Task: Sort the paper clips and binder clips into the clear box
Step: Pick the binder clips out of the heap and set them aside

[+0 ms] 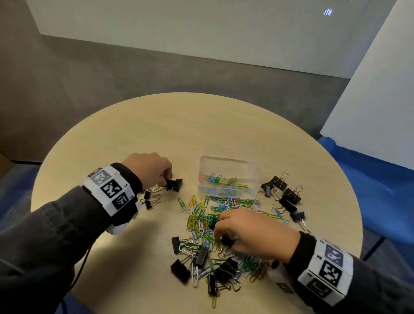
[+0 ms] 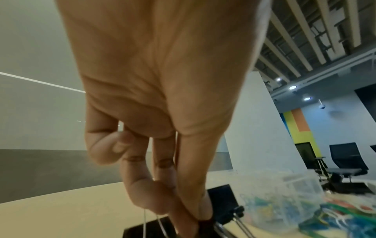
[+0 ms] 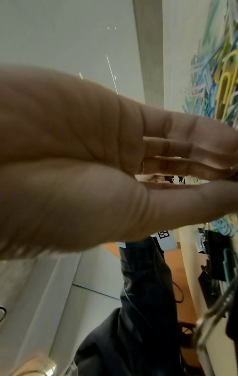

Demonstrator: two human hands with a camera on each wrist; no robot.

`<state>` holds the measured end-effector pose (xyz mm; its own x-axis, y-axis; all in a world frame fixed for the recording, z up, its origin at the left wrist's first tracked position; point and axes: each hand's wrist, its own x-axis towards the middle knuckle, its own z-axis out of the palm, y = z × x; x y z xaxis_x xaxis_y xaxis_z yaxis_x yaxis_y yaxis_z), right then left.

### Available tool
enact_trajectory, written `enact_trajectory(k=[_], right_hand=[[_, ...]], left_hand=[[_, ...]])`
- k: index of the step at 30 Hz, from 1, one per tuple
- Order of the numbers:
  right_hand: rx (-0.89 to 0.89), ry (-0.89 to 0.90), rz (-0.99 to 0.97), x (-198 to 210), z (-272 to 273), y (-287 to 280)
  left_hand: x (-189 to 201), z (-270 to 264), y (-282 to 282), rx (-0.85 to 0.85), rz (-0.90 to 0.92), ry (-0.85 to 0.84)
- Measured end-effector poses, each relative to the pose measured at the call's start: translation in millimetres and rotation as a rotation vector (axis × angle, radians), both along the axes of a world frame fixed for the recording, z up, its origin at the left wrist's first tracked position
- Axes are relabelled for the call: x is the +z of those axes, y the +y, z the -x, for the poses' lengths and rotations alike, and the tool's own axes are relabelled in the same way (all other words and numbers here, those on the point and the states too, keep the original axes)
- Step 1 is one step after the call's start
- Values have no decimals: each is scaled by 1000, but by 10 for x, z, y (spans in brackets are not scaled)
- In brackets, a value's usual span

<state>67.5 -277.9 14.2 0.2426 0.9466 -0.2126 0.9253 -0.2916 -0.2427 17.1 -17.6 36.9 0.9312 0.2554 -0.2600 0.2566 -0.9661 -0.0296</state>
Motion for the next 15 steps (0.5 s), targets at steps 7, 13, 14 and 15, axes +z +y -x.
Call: enact_trajectory(k=[7,13,14,15], right_hand=[[-20,39,30,130,-96,-12],[-198,190,-106,329,-257,147],[-232,172,-135,338,-258,234],[-264,159,-153,340,-253,330]], left_hand=[[54,114,-174,-153,93,-58],[-80,384,-500,-350,280,182],[-110,392,-521,-355,277,187],[-127,400,-542,-359,278,183]])
